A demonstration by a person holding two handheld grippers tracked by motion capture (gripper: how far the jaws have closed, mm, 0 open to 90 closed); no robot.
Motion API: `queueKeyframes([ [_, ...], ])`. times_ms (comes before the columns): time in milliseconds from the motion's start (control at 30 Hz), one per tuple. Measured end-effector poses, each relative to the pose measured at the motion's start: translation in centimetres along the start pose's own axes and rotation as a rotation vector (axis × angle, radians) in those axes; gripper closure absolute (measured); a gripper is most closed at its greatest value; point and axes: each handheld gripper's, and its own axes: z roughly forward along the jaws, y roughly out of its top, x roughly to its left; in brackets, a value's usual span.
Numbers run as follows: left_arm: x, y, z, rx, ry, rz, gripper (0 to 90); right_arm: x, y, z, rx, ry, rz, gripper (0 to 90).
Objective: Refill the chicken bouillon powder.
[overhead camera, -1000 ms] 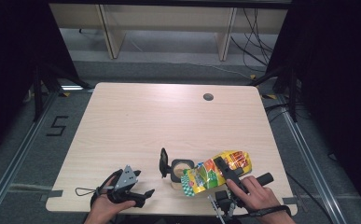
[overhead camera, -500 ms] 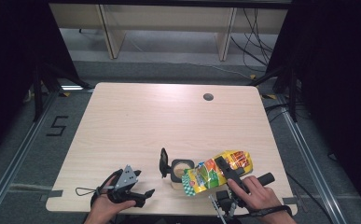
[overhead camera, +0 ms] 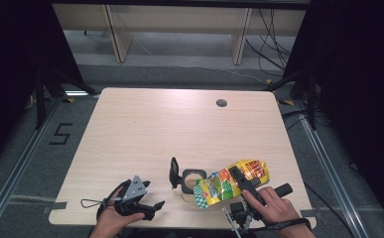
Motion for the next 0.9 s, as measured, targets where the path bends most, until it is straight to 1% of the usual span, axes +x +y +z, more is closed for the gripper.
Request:
queueKeyframes([
  [33, 0.00, 0.00, 0.00, 0.000, 0.000, 0.000, 16.8, 0.00, 0.00, 0.00, 0.000, 0.000, 0.000, 42.8],
  [67, -0.04, 0.07, -0.06, 0.002, 0.000, -0.006, 16.8, -0.11, 0.03, 0.00, -0.007, -0.004, -0.017, 42.8],
  [100, -0.05, 0.11, -0.04, -0.004, 0.004, -0.007, 16.8, -0.11, 0.03, 0.00, -0.007, -0.004, -0.017, 42.8],
  [133, 0.05, 0.13, 0.04, -0.009, -0.005, -0.001, 16.8, -0.26, 0.04, -0.10, -0.006, 0.005, -0.034, 42.8],
  [167, 0.10, 0.11, 0.02, -0.009, 0.000, 0.017, 16.8, -0.13, 0.04, -0.18, 0.007, 0.006, -0.009, 42.8],
  [233, 0.09, 0.07, 0.02, -0.011, -0.004, 0.015, 16.8, -0.17, 0.02, -0.21, 0.011, 0.007, -0.016, 42.8],
  [267, -0.02, 0.09, -0.07, 0.000, 0.001, -0.005, 16.8, -0.16, 0.06, -0.22, 0.011, 0.005, -0.003, 42.8],
  [300, -0.03, 0.11, 0.01, -0.012, 0.003, -0.009, 16.8, -0.17, 0.02, -0.28, 0.007, 0.001, -0.008, 42.8],
  [333, 0.16, 0.15, -0.05, 0.003, -0.007, 0.013, 16.8, -0.16, 0.01, -0.32, 0.004, 0.001, -0.006, 42.8],
  [367, 0.16, 0.15, -0.05, 0.003, -0.007, 0.013, 16.8, -0.16, 0.01, -0.32, 0.004, 0.001, -0.006, 42.8],
  [400, 0.06, 0.08, 0.01, -0.006, -0.002, 0.009, 16.8, -0.48, 0.01, -0.20, -0.011, -0.008, -0.037, 42.8],
  [433, 0.06, 0.08, 0.01, -0.006, -0.002, 0.009, 16.8, -0.48, 0.01, -0.20, -0.011, -0.008, -0.037, 42.8],
  [467, -0.03, 0.10, -0.06, -0.003, 0.005, -0.005, 16.8, -0.47, 0.01, -0.22, -0.009, -0.007, -0.037, 42.8],
  [500, 0.02, 0.13, 0.00, -0.012, 0.003, -0.003, 16.8, -0.49, 0.00, -0.24, -0.009, -0.007, -0.040, 42.8],
  [533, 0.09, 0.13, -0.03, -0.004, 0.001, 0.005, 16.8, -0.52, 0.00, -0.26, -0.011, -0.010, -0.033, 42.8],
  [633, 0.03, 0.06, 0.04, -0.010, -0.004, 0.000, 16.8, -0.44, -0.03, -0.26, -0.004, -0.003, -0.023, 42.8],
  [667, -0.02, 0.08, 0.00, -0.009, 0.001, -0.007, 16.8, -0.51, -0.05, -0.20, -0.012, -0.008, -0.039, 42.8],
  [700, -0.02, 0.08, 0.00, -0.009, 0.001, -0.007, 16.8, -0.51, -0.05, -0.20, -0.012, -0.008, -0.039, 42.8],
  [733, 0.04, 0.12, 0.00, -0.009, -0.001, 0.000, 16.8, -0.47, -0.06, -0.21, -0.013, -0.008, -0.038, 42.8],
  [833, 0.03, 0.09, -0.01, -0.006, -0.002, 0.002, 16.8, -0.38, -0.08, -0.13, -0.018, -0.016, -0.030, 42.8],
  [900, 0.21, 0.16, -0.09, -0.001, 0.003, 0.028, 16.8, -0.44, -0.05, -0.19, -0.010, -0.007, -0.036, 42.8],
])
